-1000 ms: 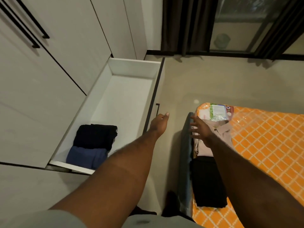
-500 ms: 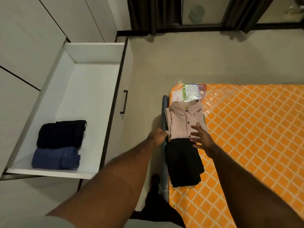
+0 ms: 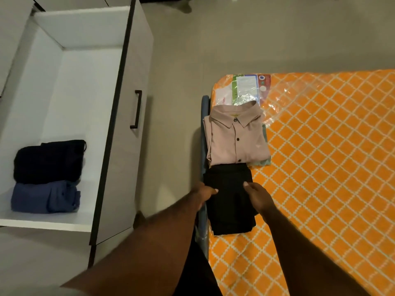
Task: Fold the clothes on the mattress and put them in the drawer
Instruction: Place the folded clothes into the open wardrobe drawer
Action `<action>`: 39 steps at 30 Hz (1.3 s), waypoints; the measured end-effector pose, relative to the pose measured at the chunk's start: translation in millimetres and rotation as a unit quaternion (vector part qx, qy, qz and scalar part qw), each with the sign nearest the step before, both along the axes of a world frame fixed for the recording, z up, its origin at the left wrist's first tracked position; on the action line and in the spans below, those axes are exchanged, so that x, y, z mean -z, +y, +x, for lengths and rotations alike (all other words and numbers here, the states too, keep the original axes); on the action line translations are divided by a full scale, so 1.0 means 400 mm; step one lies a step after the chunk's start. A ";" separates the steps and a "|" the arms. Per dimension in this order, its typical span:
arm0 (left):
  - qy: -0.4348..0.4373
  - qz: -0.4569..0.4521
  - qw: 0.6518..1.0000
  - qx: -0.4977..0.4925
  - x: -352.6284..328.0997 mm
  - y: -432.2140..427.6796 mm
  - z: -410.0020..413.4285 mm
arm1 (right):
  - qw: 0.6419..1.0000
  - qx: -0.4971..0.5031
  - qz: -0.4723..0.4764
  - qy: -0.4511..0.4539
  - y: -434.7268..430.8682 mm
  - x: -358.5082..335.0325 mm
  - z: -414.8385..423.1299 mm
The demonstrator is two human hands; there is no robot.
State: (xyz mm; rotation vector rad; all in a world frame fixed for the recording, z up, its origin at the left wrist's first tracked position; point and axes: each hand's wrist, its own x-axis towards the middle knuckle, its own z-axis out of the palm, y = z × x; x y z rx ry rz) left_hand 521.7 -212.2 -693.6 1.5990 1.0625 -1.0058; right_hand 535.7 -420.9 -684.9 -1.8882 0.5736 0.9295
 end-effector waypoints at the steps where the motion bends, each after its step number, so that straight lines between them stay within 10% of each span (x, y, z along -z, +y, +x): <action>1: 0.005 -0.014 1.000 -0.026 0.016 -0.004 -0.006 | 1.000 -0.004 -0.006 0.000 0.001 0.019 -0.007; 15: 0.042 -0.150 0.971 -0.184 0.062 -0.044 -0.008 | 0.999 0.028 0.035 0.023 -0.002 0.148 -0.028; 21: -0.018 -0.070 0.988 -0.135 0.123 -0.100 -0.065 | 0.991 0.091 0.083 0.055 -0.042 0.126 -0.035; 32: -0.100 -0.083 0.981 0.141 -0.141 -0.070 -0.040 | 0.982 0.125 0.129 0.064 -0.054 -0.036 -0.118; 39: -0.247 0.070 0.891 0.373 -0.356 0.026 0.017 | 0.977 0.131 0.167 0.032 0.071 -0.178 -0.106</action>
